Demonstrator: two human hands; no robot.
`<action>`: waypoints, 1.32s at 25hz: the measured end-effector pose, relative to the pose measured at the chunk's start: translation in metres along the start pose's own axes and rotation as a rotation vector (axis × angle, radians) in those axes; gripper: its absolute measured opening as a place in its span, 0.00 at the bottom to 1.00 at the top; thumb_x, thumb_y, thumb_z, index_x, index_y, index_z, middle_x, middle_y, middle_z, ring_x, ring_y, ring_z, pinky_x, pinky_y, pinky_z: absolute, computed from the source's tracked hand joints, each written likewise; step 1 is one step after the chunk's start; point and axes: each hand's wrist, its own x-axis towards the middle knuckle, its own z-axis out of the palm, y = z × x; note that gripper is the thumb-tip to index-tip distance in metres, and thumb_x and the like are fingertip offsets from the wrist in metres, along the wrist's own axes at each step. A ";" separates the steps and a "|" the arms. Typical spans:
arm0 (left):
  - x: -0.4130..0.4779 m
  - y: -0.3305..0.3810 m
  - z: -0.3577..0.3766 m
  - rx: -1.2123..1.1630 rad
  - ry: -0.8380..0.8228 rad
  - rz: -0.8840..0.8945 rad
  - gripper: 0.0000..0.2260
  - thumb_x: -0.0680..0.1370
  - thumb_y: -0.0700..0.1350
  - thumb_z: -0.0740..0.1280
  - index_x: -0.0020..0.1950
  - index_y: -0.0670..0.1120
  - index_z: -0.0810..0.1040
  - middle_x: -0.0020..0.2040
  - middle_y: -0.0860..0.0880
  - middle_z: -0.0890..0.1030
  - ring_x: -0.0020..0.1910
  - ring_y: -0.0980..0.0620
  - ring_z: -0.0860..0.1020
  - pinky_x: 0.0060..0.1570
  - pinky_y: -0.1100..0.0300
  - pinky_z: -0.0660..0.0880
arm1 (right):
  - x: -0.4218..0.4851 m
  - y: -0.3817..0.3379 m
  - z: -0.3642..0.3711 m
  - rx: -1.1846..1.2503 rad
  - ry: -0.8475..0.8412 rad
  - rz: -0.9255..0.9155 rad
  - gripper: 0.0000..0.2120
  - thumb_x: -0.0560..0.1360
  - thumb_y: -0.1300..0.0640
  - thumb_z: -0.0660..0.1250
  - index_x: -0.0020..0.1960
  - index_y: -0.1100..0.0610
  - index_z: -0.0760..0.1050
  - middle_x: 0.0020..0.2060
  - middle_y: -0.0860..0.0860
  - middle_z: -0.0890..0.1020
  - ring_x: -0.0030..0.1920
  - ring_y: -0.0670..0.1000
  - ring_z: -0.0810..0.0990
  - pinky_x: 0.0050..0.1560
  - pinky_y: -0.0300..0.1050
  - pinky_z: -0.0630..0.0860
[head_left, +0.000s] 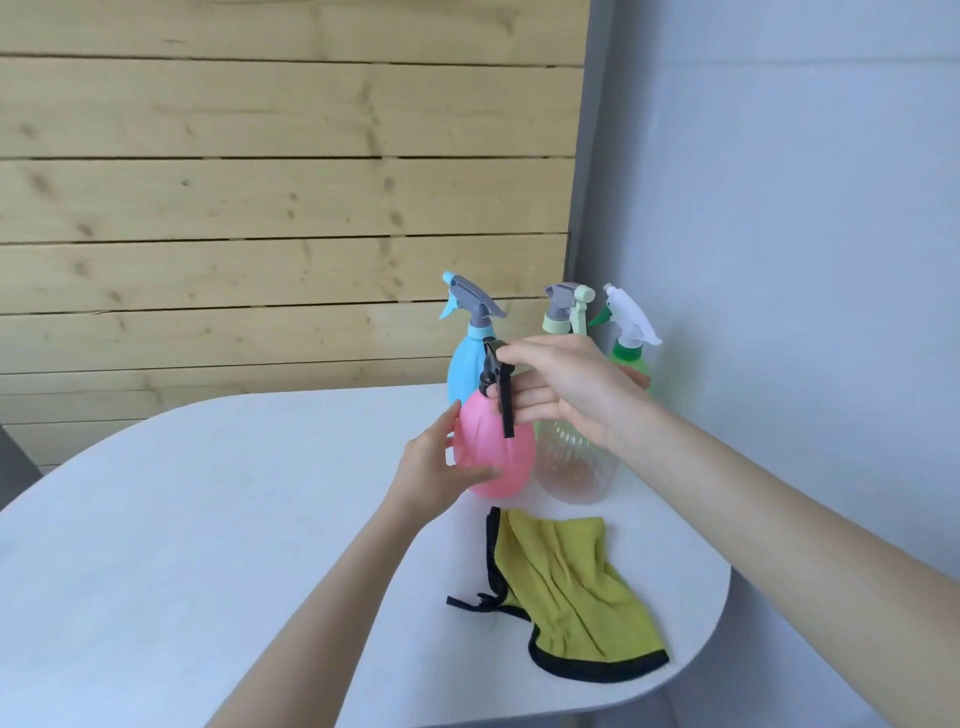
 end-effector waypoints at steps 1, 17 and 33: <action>0.002 -0.003 0.001 -0.003 -0.015 -0.008 0.40 0.69 0.45 0.77 0.76 0.51 0.62 0.67 0.53 0.73 0.64 0.52 0.73 0.55 0.63 0.73 | 0.003 0.002 0.001 -0.004 -0.001 0.000 0.08 0.75 0.61 0.66 0.51 0.62 0.80 0.43 0.64 0.84 0.43 0.59 0.85 0.41 0.48 0.82; 0.011 -0.012 0.002 -0.084 -0.097 -0.045 0.41 0.72 0.42 0.75 0.78 0.53 0.54 0.72 0.53 0.68 0.71 0.53 0.66 0.61 0.62 0.71 | 0.015 0.013 -0.006 0.004 -0.125 -0.027 0.12 0.78 0.54 0.66 0.58 0.59 0.77 0.49 0.59 0.84 0.49 0.56 0.85 0.47 0.49 0.82; -0.037 0.091 -0.034 0.075 0.150 0.159 0.28 0.77 0.43 0.67 0.75 0.48 0.62 0.63 0.56 0.71 0.63 0.57 0.70 0.60 0.60 0.69 | -0.028 -0.011 -0.094 -0.713 0.220 -0.329 0.17 0.77 0.52 0.67 0.65 0.53 0.75 0.62 0.50 0.79 0.61 0.49 0.77 0.62 0.41 0.70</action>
